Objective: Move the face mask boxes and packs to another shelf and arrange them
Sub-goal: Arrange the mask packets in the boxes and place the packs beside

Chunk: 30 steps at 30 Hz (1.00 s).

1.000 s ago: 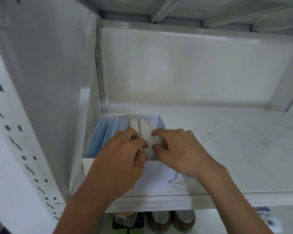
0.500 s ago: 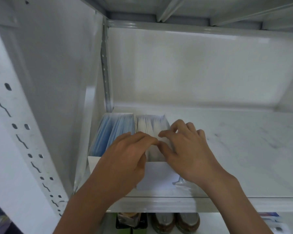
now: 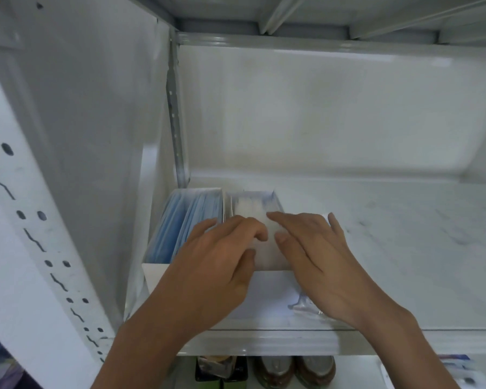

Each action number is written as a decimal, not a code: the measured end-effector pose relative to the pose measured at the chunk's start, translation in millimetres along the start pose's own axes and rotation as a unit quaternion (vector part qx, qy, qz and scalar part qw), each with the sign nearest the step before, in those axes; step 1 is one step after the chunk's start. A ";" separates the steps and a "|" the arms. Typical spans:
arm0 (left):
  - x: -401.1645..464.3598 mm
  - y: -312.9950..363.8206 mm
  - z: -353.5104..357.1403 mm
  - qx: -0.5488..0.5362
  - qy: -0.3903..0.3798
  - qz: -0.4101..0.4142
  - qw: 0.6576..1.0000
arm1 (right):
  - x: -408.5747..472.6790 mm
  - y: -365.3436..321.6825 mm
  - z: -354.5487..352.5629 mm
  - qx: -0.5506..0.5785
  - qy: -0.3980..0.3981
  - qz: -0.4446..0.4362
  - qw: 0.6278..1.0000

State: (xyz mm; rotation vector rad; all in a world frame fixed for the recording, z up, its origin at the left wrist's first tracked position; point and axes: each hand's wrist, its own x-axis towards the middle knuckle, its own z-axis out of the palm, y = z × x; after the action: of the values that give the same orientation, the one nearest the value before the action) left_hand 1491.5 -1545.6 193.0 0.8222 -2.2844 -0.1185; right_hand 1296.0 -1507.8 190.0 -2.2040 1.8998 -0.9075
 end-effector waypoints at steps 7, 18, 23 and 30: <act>6.1 -1.9 3.0 0.057 0.008 -0.012 0.998 | -0.9 -0.1 -3.2 -0.178 -0.007 -0.010 0.984; 4.4 -10.3 13.9 0.049 -0.015 -0.009 0.999 | 19.8 -15.1 -0.2 -0.185 -0.065 0.029 0.980; 4.5 -10.8 14.2 0.041 -0.020 -0.014 0.999 | 39.3 -9.0 1.8 -0.121 -0.073 0.061 0.988; 2.6 -8.3 16.0 0.043 -0.008 -0.013 0.999 | 32.2 -14.0 3.0 -0.151 0.079 0.050 0.984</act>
State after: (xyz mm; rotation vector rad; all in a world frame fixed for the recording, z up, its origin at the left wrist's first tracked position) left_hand 1484.1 -1556.0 179.9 0.8989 -2.3080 -0.0378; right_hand 1311.2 -1535.5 205.6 -2.2241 2.3382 -0.8480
